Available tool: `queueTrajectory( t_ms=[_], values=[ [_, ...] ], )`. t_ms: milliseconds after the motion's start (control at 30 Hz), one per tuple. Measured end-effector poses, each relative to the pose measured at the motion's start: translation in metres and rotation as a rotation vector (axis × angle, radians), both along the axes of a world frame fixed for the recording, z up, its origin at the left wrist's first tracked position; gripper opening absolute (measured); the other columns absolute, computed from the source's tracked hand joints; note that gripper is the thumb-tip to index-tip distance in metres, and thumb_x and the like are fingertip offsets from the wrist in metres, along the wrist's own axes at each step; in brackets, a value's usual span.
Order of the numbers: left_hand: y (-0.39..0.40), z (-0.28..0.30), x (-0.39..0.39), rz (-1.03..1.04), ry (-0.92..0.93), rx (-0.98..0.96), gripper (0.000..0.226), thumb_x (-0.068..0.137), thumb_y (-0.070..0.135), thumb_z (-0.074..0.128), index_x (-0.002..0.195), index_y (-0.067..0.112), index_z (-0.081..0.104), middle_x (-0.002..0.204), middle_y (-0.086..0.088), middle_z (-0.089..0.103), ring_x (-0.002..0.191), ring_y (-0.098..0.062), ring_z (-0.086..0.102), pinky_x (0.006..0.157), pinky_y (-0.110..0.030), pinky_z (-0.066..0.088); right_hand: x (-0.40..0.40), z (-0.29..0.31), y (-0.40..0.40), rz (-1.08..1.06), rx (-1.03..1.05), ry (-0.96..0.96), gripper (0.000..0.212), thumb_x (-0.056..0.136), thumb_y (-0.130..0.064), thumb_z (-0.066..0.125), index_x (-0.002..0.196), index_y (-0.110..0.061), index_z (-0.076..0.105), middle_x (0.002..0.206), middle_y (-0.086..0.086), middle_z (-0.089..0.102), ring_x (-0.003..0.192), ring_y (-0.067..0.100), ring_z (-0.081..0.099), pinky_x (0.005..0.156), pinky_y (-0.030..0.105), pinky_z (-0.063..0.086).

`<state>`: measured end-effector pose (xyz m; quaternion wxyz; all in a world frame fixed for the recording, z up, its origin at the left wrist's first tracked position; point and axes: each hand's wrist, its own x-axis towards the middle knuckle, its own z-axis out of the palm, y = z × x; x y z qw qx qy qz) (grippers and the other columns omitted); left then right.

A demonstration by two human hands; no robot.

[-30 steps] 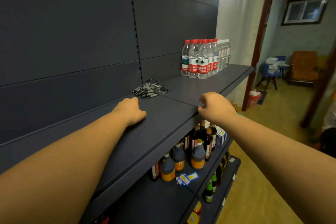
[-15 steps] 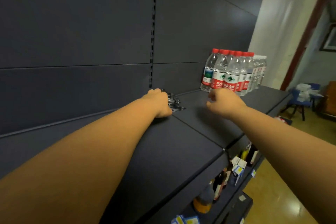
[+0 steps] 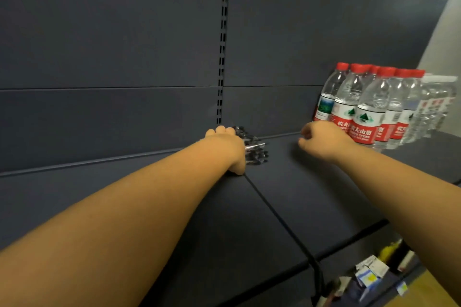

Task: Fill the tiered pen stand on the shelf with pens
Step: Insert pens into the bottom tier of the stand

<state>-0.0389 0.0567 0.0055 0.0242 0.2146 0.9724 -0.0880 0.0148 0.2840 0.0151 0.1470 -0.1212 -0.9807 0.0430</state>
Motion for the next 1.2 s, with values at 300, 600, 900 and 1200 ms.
queueTrajectory(
  t_ms=[300,600,900,1200],
  values=[
    [0.008,0.005,0.010,0.018,0.009,-0.100,0.043,0.091,0.039,0.062,0.128,0.017,0.058,0.137,-0.009,0.039,0.124,-0.034,0.040,0.101,-0.046,0.043,-0.023,-0.004,0.025,0.208,-0.054,-0.014,0.032,0.091,-0.035,0.064,0.118,-0.017,0.069,0.114,0.005,0.071,0.106,0.026,0.065,0.094,0.037,0.054],
    [0.000,-0.008,0.025,-0.005,0.226,-0.086,0.016,0.091,0.035,0.054,0.101,0.024,0.059,0.108,0.000,0.062,0.103,-0.025,0.052,0.083,-0.036,0.037,-0.041,-0.014,0.035,0.344,-0.072,-0.023,0.029,0.092,-0.035,0.064,0.117,-0.021,0.069,0.114,0.003,0.071,0.105,0.026,0.065,0.093,0.037,0.054],
    [-0.014,-0.006,0.046,0.119,0.266,0.141,0.006,0.090,0.032,0.052,0.091,0.026,0.052,0.083,0.005,0.058,0.078,-0.021,0.058,0.069,-0.034,0.045,-0.048,-0.018,0.028,0.453,-0.169,0.025,0.031,0.093,-0.029,0.061,0.122,-0.018,0.068,0.101,-0.003,0.067,0.102,0.022,0.065,0.093,0.036,0.053],
    [-0.031,-0.013,0.057,0.208,0.247,0.244,0.006,0.092,0.031,0.052,0.095,0.026,0.051,0.085,0.007,0.057,0.076,-0.018,0.057,0.066,-0.032,0.044,-0.045,-0.017,0.011,0.526,-0.130,0.044,0.031,0.094,-0.029,0.060,0.122,-0.018,0.069,0.110,-0.001,0.069,0.102,0.022,0.064,0.093,0.038,0.054]
  ],
)
